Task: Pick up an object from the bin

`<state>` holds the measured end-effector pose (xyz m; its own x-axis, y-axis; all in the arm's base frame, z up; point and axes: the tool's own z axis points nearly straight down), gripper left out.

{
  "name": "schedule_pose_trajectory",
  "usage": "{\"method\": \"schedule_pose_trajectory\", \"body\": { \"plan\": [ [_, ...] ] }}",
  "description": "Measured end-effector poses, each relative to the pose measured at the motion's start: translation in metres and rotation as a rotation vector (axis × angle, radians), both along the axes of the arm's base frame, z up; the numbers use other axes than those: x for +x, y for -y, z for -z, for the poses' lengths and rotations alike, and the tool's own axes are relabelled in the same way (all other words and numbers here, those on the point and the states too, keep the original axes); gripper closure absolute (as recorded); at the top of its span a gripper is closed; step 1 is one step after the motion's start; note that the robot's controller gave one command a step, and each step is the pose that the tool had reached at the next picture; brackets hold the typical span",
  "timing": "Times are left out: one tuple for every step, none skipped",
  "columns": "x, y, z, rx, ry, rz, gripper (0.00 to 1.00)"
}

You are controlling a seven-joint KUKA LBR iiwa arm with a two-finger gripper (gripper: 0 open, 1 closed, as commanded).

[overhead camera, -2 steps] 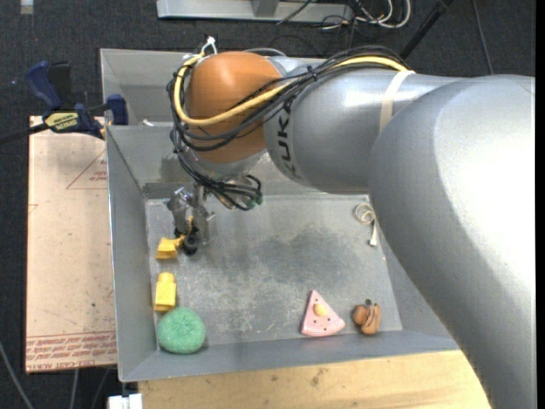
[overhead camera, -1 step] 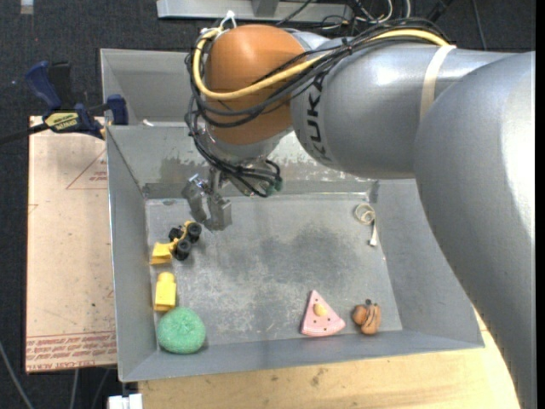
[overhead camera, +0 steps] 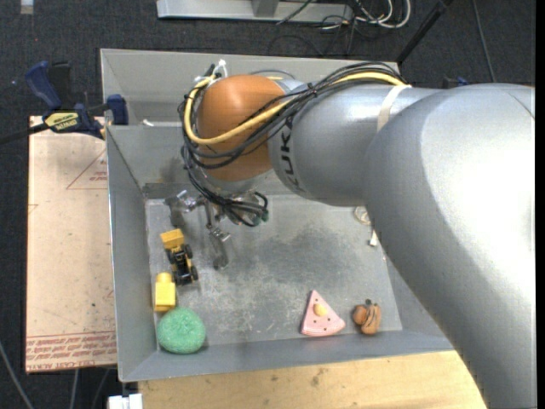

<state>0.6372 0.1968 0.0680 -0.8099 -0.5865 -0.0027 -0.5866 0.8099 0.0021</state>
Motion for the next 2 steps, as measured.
{"method": "schedule_pose_trajectory", "body": {
  "plan": [
    [0.001,0.0,-0.002,0.0,0.002,0.001,0.0],
    [-0.011,-0.017,-0.002,-0.003,0.002,-0.104,0.0]
  ]
}}
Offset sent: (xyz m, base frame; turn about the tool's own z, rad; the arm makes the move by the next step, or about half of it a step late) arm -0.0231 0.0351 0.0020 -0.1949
